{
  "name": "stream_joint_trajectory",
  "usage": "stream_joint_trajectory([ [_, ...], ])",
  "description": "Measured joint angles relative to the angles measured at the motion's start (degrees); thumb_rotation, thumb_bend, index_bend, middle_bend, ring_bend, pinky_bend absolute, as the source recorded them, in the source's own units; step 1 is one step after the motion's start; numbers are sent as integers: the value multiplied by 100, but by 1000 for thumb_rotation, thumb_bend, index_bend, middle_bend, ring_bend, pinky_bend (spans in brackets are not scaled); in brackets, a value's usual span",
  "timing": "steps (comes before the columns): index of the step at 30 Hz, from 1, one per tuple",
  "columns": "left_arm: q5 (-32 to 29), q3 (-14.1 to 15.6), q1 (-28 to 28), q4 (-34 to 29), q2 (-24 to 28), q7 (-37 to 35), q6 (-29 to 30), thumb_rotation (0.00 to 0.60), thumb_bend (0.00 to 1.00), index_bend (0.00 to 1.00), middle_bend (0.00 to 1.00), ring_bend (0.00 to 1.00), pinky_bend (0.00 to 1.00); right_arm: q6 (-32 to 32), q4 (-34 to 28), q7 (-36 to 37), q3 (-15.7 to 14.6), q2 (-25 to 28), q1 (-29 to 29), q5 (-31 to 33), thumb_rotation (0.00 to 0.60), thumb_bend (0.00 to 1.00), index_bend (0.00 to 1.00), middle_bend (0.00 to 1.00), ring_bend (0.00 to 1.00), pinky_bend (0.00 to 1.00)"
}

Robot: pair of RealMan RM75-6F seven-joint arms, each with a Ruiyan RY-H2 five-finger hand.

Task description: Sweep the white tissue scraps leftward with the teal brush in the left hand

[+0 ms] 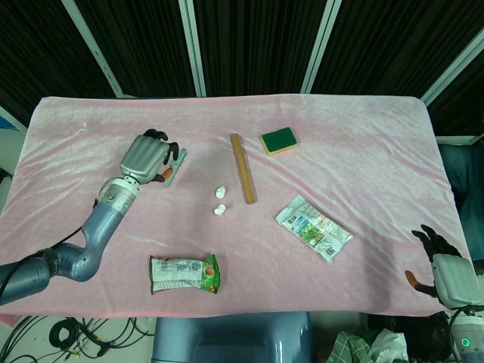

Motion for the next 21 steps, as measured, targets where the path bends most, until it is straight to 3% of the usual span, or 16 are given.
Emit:
stream_joint_trajectory([
  [10, 67, 109, -137, 405, -585, 158, -223, 600, 537, 727, 591, 245, 233, -39, -10, 20, -13, 29, 12, -6, 600, 219, 168, 67, 144, 247],
  [21, 30, -115, -404, 498, -1061, 228, -283, 600, 537, 726, 594, 245, 233, -82, -16, 28, -34, 49, 28, -29, 600, 219, 168, 67, 144, 248],
])
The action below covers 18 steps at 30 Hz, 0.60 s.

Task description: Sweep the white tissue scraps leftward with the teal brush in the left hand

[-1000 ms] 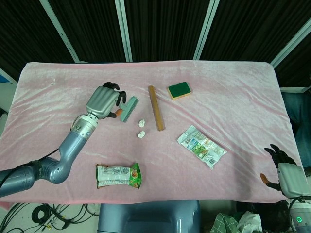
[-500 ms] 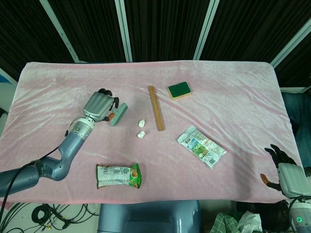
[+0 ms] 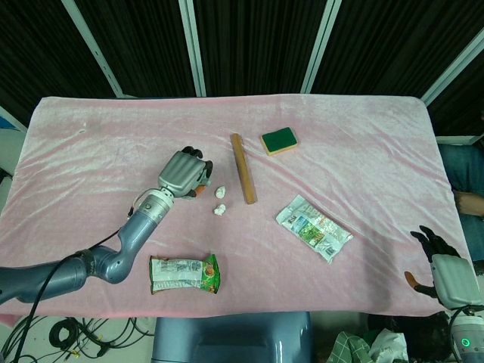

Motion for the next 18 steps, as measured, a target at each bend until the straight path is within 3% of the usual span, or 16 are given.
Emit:
stream_joint_trajectory([
  [10, -86, -166, -189, 9, -370, 16, -21, 600, 536, 726, 594, 245, 237, -29, -11, 10, -10, 20, 13, -5, 600, 220, 168, 67, 144, 262],
  [18, -150, -326, -226, -375, -253, -68, -1, 600, 537, 726, 597, 246, 238, -41, -9, 6, -17, 21, 20, -7, 600, 220, 168, 67, 144, 263],
])
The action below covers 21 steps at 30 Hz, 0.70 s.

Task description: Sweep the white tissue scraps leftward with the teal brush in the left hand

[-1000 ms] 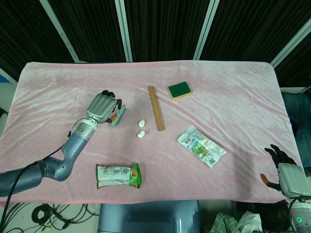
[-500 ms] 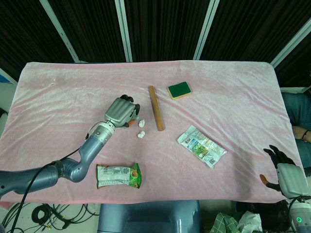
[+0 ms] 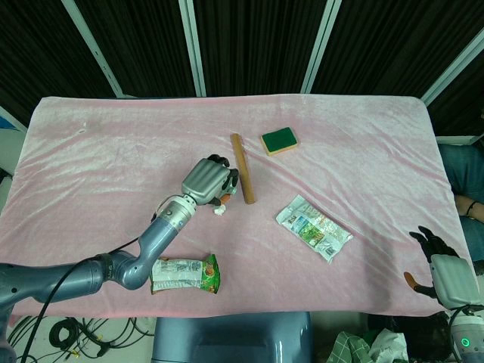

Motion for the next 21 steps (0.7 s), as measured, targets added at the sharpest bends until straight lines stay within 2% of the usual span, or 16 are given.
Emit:
stream_joint_trajectory([
  [11, -352, 34, 63, -581, 566, 320, 110, 600, 536, 729, 599, 246, 238, -7, -18, -26, -3, -2, 1, 26, 600, 220, 168, 67, 143, 262],
  [15, -275, -45, 122, -731, 625, 41, 142, 600, 536, 730, 599, 246, 238, -4, -24, -39, -2, -4, 1, 31, 600, 221, 168, 67, 144, 263],
  [21, -137, -339, 234, -1185, 817, -828, 31, 600, 536, 730, 602, 246, 239, -11, -20, -26, -3, -1, 2, 37, 600, 221, 168, 67, 144, 262],
])
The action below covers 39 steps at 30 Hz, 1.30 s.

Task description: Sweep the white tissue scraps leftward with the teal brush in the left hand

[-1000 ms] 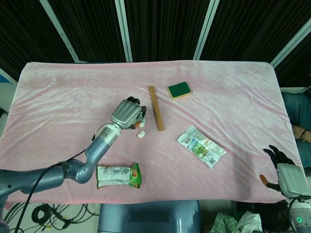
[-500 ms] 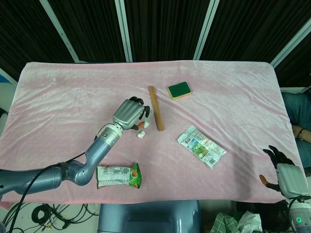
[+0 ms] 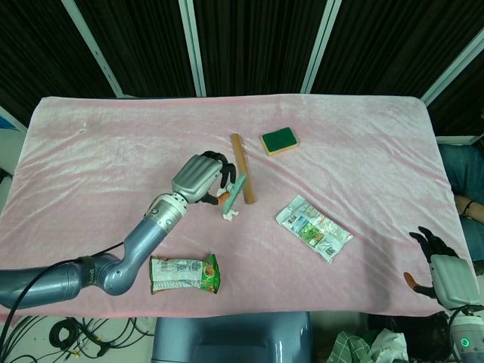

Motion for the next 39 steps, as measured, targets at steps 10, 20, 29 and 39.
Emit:
stream_joint_trajectory([
  [10, -103, -285, -9, -410, 166, -792, -341, 600, 537, 732, 600, 246, 240, -1, -12, 12, -2, 9, -1, 5, 600, 221, 168, 67, 143, 263],
  [20, -193, -213, -13, -214, -90, -1109, -342, 600, 537, 736, 610, 246, 244, -19, -11, 40, 4, 15, 4, 26, 600, 222, 168, 67, 144, 263],
  [29, -336, -103, 132, -86, -150, -1579, -594, 600, 537, 738, 610, 246, 246, -15, -26, 54, 2, 21, -1, 29, 600, 222, 168, 67, 144, 263],
  [39, -166, 42, 261, 162, -157, -1904, -838, 600, 537, 746, 611, 246, 246, -26, -19, 59, 3, 20, 4, 36, 600, 222, 168, 67, 144, 263],
])
